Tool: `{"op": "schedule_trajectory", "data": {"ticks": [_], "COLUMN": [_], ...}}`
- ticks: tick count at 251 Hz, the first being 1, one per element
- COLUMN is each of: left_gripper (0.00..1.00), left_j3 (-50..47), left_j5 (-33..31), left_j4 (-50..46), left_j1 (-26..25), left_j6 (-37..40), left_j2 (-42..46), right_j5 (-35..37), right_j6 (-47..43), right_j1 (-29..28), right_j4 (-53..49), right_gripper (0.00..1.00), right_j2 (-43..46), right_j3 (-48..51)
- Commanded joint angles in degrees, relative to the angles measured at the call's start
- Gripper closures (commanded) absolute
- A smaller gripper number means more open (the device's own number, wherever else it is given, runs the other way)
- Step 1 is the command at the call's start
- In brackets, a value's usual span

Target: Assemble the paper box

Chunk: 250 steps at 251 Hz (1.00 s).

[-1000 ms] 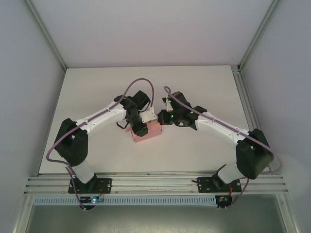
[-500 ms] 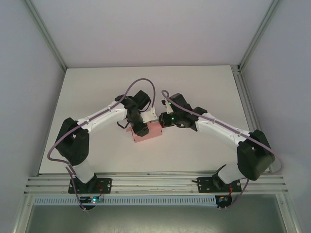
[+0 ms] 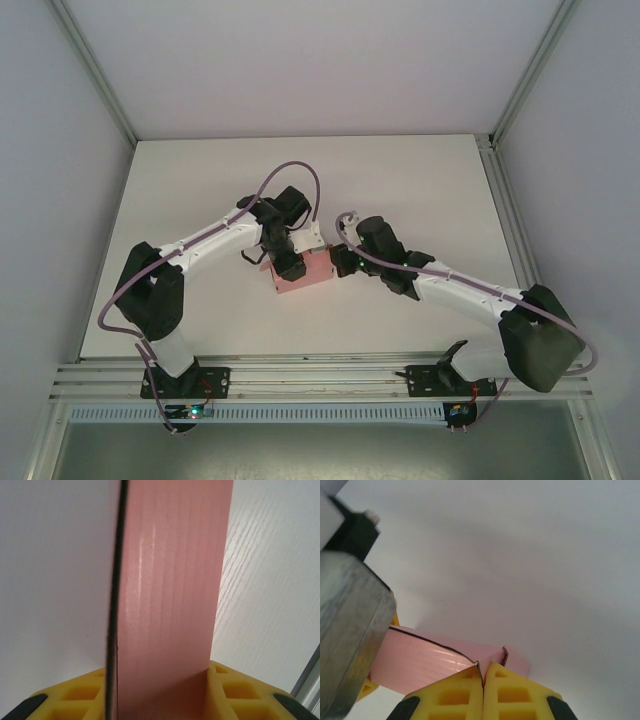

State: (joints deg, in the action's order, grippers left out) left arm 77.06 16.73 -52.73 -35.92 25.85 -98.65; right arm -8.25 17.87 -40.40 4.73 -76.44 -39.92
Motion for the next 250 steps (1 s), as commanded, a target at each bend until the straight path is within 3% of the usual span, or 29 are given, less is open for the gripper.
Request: {"op": "schedule_trajectory", "data": {"ticks": [1,106,155,185,201,231,250], "left_gripper": [0.63,0.58,0.53,0.38,0.36,0.20,0.20], "left_j3": [0.8,2.5,3.6,3.7,3.7,2.6,1.3], "left_j5": [1.5,2.1,1.9,1.3,0.9,1.5,0.1], "left_j4": [8.4,9.2,8.3,8.1,7.6,7.5,7.3], "left_j1": [-0.6,-0.5,-0.5,-0.5,-0.6,-0.6,-0.6], "left_j6": [0.4,-1.9,-3.6,-5.2,-5.8,-7.4,-9.2], "left_j2": [-2.4,-1.5,-0.2,2.0,3.5,7.2,9.9], "right_j5": [-5.1,-0.4,3.0,6.8,8.5,11.4,12.5], "right_j6": [-8.4,-8.9,-6.3,-4.9,-4.4,-2.3,-1.8], "right_j1": [-2.7,-6.5,-7.3,-7.8,-8.4,-9.4,-9.9], "right_j4": [-3.2,8.2,7.2,1.8,-1.3,-5.4,-6.8], "right_gripper": [1.00,1.00,1.00,1.00,1.00,1.00,1.00], "right_j2": [-1.8,-0.2,-1.3,0.3,1.5,2.4,1.9], "right_j3": [4.4,9.7,8.6,4.7,2.7,-0.5,-1.7]}}
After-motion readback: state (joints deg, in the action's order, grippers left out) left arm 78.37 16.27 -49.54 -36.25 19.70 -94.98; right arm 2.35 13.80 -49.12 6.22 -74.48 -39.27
